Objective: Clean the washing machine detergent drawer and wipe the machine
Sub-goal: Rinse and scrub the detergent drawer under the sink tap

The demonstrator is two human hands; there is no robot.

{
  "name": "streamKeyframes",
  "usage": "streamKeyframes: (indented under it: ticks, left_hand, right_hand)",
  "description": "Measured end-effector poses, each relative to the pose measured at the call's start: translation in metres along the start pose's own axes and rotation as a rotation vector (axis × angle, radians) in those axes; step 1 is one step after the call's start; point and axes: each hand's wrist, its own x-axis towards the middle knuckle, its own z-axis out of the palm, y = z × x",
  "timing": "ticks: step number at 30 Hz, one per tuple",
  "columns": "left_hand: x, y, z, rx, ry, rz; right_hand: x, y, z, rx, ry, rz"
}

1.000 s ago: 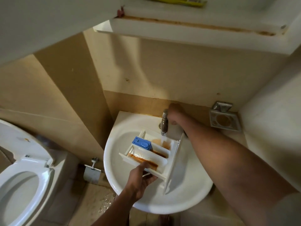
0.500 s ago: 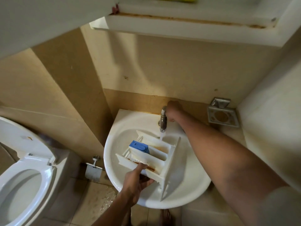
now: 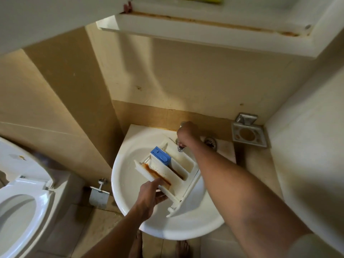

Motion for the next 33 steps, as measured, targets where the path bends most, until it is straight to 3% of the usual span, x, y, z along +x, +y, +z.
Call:
streamKeyframes:
  ticks: [2,6,9,11,13,16,21,24,27,30,33]
  left_hand:
    - [0.002,0.009,-0.003,0.063,-0.025,-0.008]
    - [0.011,0.025,-0.012,0.175,-0.090,-0.043]
    - [0.019,0.033,-0.022,0.203,-0.141,-0.069]
    - [0.023,0.038,-0.030,0.205,-0.180,-0.101]
    - [0.025,0.043,-0.037,0.213,-0.214,-0.133]
    - [0.024,0.053,-0.037,0.293,-0.272,-0.167]
    - [0.034,0.063,-0.029,0.455,-0.365,-0.224]
    - [0.044,0.069,-0.021,0.509,-0.425,-0.263]
    - [0.055,0.075,-0.011,0.742,-0.481,-0.140]
    - [0.056,0.087,0.004,0.930,-0.367,-0.122]
    - [0.059,0.100,0.016,1.063,-0.420,-0.145]
  right_hand:
    - [0.001,0.007,0.001,0.119,-0.009,-0.004]
    - [-0.005,0.039,-0.012,0.306,-0.237,-0.037]
    - [-0.013,0.082,-0.010,0.184,-0.095,-0.099]
    - [-0.019,0.117,-0.001,0.102,-0.092,-0.033]
    - [-0.031,0.147,0.012,0.113,-0.267,0.068]
    - [-0.056,0.163,0.020,0.393,-0.473,0.224]
    - [-0.089,0.165,0.033,0.537,-0.531,0.316]
    - [-0.107,0.162,0.035,0.613,-0.401,0.338]
    - [-0.118,0.163,0.041,0.679,-0.278,0.397]
    - [-0.131,0.166,0.049,0.822,-0.254,0.401]
    - [-0.146,0.158,0.059,0.920,-0.172,0.453]
